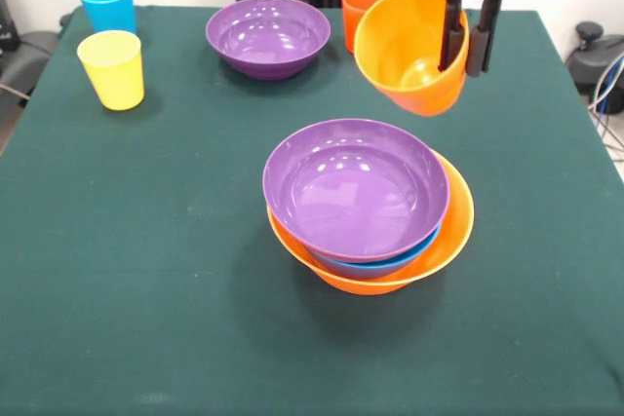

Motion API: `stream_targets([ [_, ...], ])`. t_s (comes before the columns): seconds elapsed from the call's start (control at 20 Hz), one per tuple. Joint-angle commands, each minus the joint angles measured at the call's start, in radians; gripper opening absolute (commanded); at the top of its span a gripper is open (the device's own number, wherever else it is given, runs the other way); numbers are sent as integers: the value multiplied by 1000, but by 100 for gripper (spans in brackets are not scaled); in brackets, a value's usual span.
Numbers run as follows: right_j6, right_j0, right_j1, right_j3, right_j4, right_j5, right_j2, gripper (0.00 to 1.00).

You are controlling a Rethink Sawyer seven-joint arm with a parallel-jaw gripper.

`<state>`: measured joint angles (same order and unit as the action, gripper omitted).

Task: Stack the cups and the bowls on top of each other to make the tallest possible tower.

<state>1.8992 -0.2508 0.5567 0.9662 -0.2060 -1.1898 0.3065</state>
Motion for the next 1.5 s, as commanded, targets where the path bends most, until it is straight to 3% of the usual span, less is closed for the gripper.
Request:
stream_targets([
  [0.05, 185, 49, -144, -353, -39, -277, -11, 0],
  [0.15, 162, 59, -188, -458, -66, -353, 2, 0],
  [0.35, 135, 59, -239, -540, -65, -357, 34, 0],
  [0.7, 143, 53, -284, -604, -36, -405, 61, 0],
  [1.1, 99, 26, -308, -592, -8, -379, 52, 0],
  [1.5, 33, 8, -358, -642, -47, -356, 47, 0],
])
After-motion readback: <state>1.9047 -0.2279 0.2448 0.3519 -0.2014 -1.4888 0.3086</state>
